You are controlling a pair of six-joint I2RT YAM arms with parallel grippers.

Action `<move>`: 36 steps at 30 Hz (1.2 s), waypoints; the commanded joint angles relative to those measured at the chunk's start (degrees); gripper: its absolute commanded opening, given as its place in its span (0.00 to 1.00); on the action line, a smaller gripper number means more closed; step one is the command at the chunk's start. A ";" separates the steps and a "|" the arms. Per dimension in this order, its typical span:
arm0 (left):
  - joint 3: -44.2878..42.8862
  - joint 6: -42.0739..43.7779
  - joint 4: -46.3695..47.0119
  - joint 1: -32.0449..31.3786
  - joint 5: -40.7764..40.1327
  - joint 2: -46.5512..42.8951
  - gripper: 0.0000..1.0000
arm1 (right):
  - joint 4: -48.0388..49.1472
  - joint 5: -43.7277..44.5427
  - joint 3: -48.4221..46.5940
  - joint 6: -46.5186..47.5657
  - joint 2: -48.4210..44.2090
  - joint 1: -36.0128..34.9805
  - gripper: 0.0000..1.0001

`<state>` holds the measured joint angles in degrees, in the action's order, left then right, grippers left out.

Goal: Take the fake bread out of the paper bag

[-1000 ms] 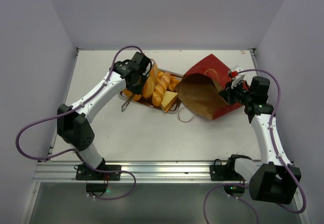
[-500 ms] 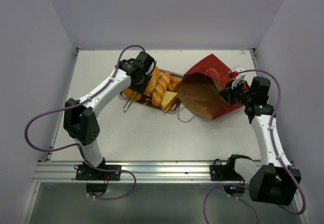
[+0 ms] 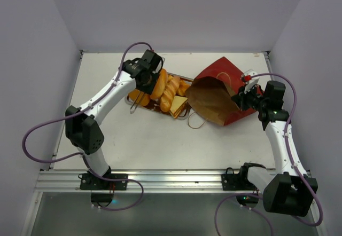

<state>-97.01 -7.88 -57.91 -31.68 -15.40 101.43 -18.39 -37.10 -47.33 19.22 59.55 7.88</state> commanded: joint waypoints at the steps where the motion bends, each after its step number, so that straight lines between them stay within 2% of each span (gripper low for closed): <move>1: -3.36 -0.47 2.45 -0.31 -0.08 -5.18 0.41 | 2.22 -2.62 0.05 -0.59 -1.45 0.12 0.00; 5: -1.52 -2.22 4.73 -0.22 3.00 -9.22 0.40 | 2.13 -2.54 0.13 -0.59 -1.54 0.29 0.00; 9: 5.76 -6.26 9.91 1.53 5.64 -17.90 0.40 | 2.13 -2.54 0.13 -0.68 -1.72 0.47 0.00; 10: 10.74 -8.27 12.88 2.49 5.47 -19.67 0.40 | 2.13 -2.54 0.13 -0.68 -1.80 0.47 0.00; 12: 16.39 -10.48 15.80 6.35 5.03 -25.19 0.40 | 2.13 -2.62 0.05 -0.77 -1.98 0.56 0.00; 13: 22.16 -12.40 18.77 8.20 5.29 -26.79 0.40 | 2.05 -2.62 0.05 -0.85 -1.98 0.65 0.00; 14: 25.26 -13.12 20.63 12.57 5.64 -29.94 0.40 | 2.04 -2.62 0.05 -0.85 -2.07 0.65 0.00; 18: 37.75 -16.02 28.01 23.31 8.28 -34.80 0.40 | 2.04 -1.92 -0.30 -0.94 -2.68 0.73 0.00; 19: 41.25 -16.72 30.38 26.20 8.45 -35.15 0.40 | 2.04 -1.66 -0.39 -0.94 -2.77 0.82 0.00; 23: 45.94 -18.13 34.44 30.35 9.77 -32.63 0.41 | 1.96 1.06 -1.35 -1.38 -3.21 1.00 0.00; 36: 50.17 -15.15 39.89 31.50 10.74 -20.49 0.46 | -1.03 5.72 -8.39 -4.98 -3.74 1.70 0.00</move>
<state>-47.24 -24.34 -22.68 -0.95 -4.82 78.43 -19.77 -32.58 -52.07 16.03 57.14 9.13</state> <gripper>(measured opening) 0.453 0.014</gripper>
